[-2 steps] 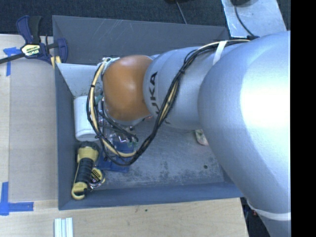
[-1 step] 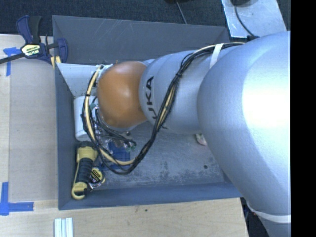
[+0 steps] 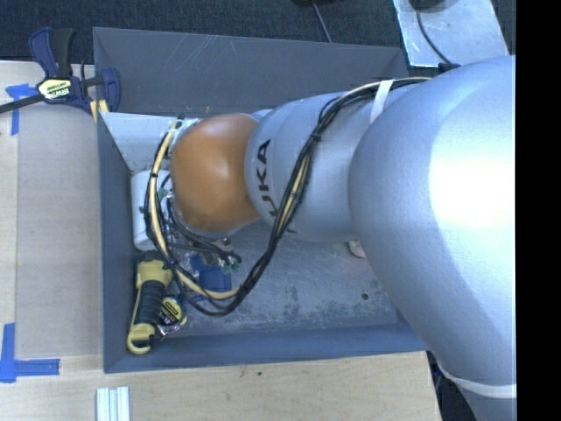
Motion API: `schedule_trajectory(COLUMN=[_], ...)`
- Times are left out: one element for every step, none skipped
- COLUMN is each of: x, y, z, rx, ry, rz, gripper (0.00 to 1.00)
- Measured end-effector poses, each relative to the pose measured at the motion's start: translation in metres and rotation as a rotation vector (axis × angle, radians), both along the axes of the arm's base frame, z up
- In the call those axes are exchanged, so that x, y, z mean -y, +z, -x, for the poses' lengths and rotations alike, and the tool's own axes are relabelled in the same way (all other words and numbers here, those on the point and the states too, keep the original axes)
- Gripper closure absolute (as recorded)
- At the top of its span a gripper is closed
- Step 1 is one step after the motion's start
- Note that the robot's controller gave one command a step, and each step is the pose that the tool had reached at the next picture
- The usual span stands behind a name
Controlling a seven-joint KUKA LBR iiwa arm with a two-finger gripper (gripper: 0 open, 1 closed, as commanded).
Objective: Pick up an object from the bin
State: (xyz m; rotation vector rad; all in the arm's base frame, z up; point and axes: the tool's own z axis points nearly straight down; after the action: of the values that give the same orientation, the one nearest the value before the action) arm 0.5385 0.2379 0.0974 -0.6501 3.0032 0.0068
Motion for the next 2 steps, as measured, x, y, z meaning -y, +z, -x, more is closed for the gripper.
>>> schedule_trajectory(x=[-0.003,0.002], y=[-0.002,-0.015], z=[0.003,0.031], rx=[0.014,0.076], ry=[0.026,0.244], rz=[-0.008,-0.009], gripper=[0.00,0.00])
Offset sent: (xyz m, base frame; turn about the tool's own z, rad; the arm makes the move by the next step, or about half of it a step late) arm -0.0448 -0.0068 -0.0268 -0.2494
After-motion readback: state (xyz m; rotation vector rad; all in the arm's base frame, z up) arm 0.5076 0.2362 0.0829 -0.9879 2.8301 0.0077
